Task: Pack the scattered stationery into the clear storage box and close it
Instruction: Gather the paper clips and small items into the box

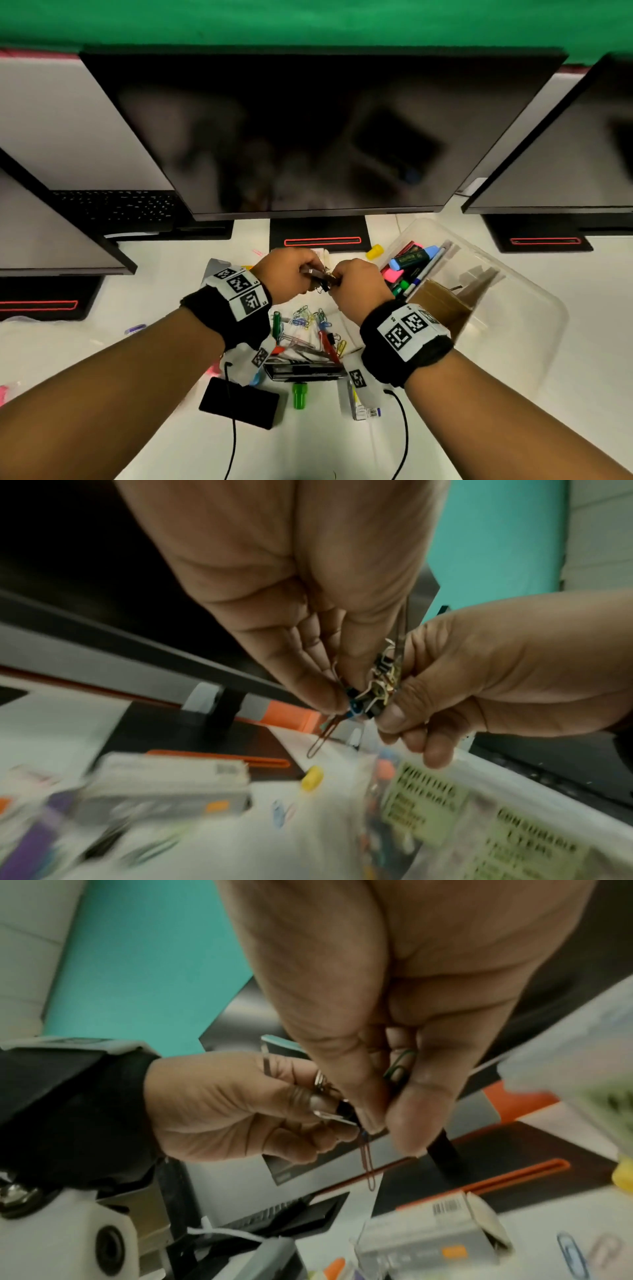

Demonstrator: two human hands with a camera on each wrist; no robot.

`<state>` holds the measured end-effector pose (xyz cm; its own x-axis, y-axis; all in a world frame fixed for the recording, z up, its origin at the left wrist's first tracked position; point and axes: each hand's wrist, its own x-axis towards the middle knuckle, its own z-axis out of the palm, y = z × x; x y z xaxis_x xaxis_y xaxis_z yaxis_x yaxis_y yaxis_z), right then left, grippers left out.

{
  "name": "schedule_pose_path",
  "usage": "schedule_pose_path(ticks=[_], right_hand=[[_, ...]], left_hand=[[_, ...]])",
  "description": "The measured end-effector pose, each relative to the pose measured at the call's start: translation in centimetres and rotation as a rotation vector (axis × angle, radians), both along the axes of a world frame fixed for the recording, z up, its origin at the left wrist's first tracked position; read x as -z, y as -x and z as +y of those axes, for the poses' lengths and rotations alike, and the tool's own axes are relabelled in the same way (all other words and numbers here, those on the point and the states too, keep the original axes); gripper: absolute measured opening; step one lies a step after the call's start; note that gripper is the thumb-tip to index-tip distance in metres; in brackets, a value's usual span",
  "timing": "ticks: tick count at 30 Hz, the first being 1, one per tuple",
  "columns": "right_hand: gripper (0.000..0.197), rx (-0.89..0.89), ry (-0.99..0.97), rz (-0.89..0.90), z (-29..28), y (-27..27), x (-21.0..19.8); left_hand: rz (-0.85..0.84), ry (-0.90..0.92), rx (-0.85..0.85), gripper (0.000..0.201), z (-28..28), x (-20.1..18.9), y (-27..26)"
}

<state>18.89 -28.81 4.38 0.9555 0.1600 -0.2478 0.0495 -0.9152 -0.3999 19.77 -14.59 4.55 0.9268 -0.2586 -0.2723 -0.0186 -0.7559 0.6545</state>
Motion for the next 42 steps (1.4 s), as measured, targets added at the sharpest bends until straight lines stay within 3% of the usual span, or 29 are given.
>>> schedule_pose_path(ticks=[7, 12, 16, 20, 23, 27, 30, 35, 39, 42], right_hand=[[0.017, 0.210, -0.046, -0.028, -6.7, -0.1, -4.4], [0.010, 0.351, 0.014, -0.008, -13.2, -0.2, -5.6], [0.015, 0.363, 0.116, 0.026, -17.0, -1.2, -5.0], [0.024, 0.351, 0.173, 0.077, -19.0, -2.3, -4.3], [0.025, 0.361, 0.190, 0.057, -19.2, -2.5, -4.2], [0.025, 0.345, 0.152, 0.055, -18.2, -2.2, -4.3], [0.012, 0.362, -0.041, 0.051, -15.9, -1.7, -4.6], [0.028, 0.213, -0.215, 0.118, -8.6, -0.1, -4.7], [0.017, -0.092, -0.032, 0.166, -3.3, 1.1, -1.6], [0.029, -0.212, 0.140, 0.270, -1.4, 2.3, 2.1]], left_hand=[[-0.086, 0.070, 0.095, 0.024, -7.2, -3.5, -2.0], [-0.128, 0.088, 0.173, 0.025, -14.5, -3.7, -3.2], [-0.096, 0.002, 0.258, 0.021, -19.1, -3.0, -4.3], [-0.053, -0.107, 0.251, 0.036, -20.7, -2.0, -4.8], [-0.062, -0.156, 0.256, 0.038, -20.2, -1.7, -5.0], [-0.081, -0.047, 0.179, 0.029, -18.2, -1.9, -5.2], [-0.127, 0.006, 0.106, 0.028, -14.9, -2.0, -5.2], [-0.120, -0.040, -0.038, 0.023, -6.3, -0.4, -4.3], [0.027, -0.229, -0.008, 0.021, -0.9, 2.9, -2.5], [0.140, -0.422, 0.123, 0.039, 1.0, 5.2, -1.0]])
